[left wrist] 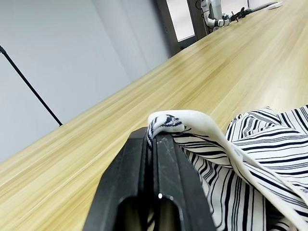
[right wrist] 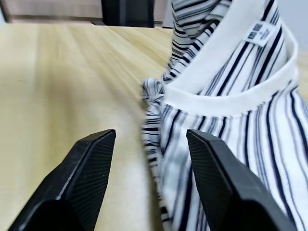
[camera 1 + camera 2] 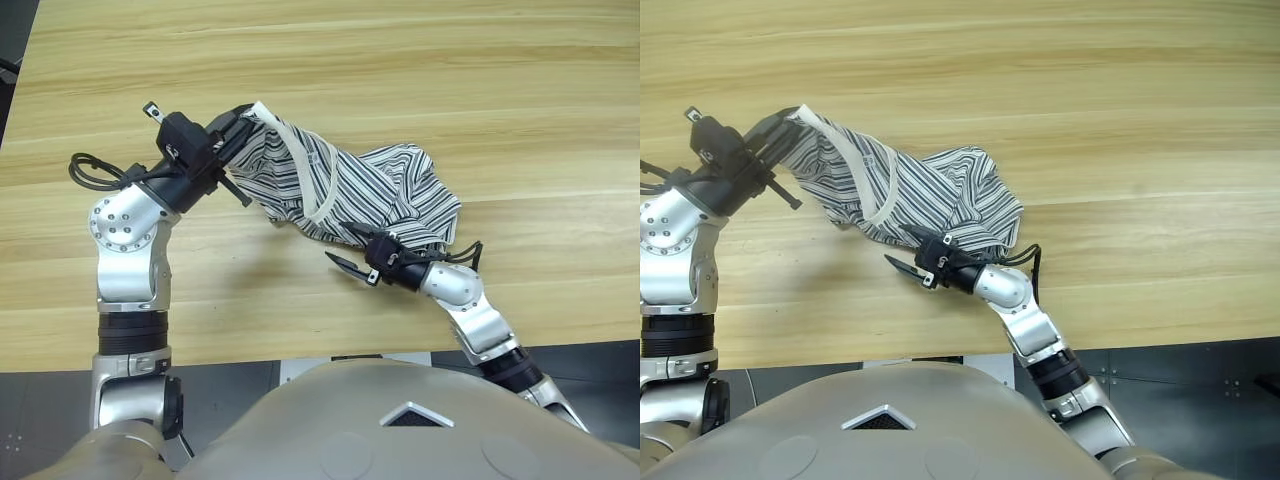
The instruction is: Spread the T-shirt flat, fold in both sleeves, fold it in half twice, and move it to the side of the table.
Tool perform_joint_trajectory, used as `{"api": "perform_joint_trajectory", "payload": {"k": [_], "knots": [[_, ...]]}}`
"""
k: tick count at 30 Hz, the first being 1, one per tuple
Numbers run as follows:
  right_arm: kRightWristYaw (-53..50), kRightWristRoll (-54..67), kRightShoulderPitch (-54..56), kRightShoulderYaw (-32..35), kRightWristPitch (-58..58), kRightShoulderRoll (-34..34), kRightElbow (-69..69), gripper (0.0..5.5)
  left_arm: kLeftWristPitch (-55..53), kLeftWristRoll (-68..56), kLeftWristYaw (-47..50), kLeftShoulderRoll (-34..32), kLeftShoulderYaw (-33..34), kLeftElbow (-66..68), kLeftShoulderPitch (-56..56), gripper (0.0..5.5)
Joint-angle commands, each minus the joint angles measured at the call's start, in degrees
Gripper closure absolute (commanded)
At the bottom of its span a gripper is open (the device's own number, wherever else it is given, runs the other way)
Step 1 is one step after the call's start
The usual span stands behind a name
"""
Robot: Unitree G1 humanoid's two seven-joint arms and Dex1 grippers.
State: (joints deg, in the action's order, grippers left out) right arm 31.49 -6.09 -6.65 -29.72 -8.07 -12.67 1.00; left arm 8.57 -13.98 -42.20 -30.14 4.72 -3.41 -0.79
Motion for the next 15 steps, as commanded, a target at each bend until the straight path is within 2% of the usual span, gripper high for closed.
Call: {"api": "perform_joint_trajectory", "payload": {"k": [1,11,15], "knots": [[-8.48,-8.23,2.92,-1.60,-4.76,2.70,-6.79,2.77,-0.39,-0.90,-1.36,-2.00,1.32,0.01,-0.75,5.40],[-15.91,-13.98,5.12,-3.18,-9.33,5.76,-13.18,2.77,0.44,-1.91,-3.27,-3.78,3.09,1.94,-1.15,5.40],[-16.88,-14.69,5.34,-2.96,-9.84,5.56,-13.29,3.42,0.75,-1.86,-3.53,-4.03,3.15,2.43,-1.29,5.40]]}}
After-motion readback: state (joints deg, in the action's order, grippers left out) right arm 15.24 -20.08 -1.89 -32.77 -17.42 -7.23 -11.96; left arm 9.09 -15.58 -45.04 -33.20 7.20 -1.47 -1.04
